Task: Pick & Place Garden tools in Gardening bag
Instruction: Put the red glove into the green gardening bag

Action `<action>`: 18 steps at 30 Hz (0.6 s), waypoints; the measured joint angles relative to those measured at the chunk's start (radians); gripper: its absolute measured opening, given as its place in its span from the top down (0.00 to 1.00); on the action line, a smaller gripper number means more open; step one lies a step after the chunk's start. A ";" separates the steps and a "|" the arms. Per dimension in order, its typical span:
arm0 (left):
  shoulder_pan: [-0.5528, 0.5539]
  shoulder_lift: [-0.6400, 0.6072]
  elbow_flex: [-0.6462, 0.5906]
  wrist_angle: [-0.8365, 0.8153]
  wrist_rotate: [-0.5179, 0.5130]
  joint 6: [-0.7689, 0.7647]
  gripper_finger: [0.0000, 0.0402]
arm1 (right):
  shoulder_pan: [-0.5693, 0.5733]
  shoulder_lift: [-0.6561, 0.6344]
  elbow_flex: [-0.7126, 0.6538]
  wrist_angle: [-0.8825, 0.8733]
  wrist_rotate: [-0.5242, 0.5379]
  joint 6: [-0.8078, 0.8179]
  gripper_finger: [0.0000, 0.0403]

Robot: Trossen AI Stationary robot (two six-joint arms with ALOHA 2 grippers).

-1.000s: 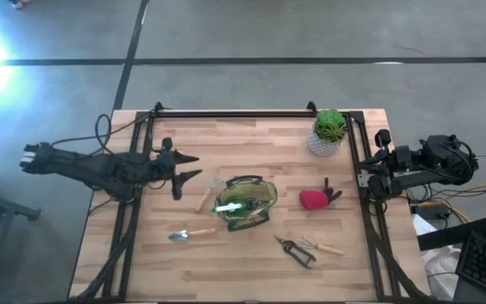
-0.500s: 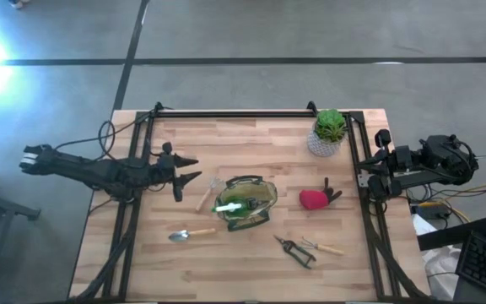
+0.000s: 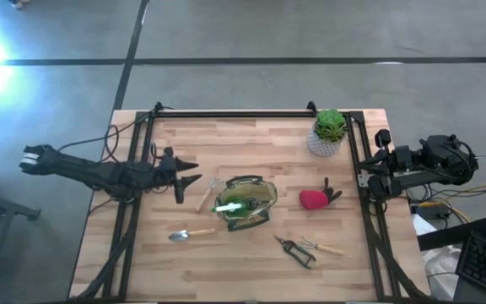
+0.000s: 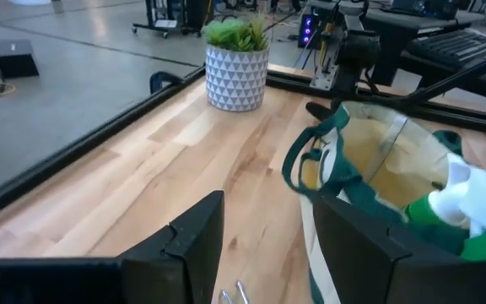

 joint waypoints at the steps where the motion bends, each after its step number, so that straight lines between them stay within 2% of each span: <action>1: 0.000 0.000 -0.011 0.005 0.000 -0.009 0.54 | 0.000 0.000 0.000 0.000 0.000 0.000 0.98; 7: 0.000 0.000 -0.098 0.064 -0.005 -0.061 0.54 | 0.000 0.000 0.000 0.000 0.000 -0.008 0.98; 13: 0.000 0.000 -0.165 0.107 -0.008 -0.091 0.54 | 0.000 0.000 0.000 0.000 0.002 -0.243 0.98; 18: 0.000 0.000 -0.189 0.110 -0.024 -0.090 0.54 | 0.000 0.000 0.000 0.006 0.002 -0.253 0.98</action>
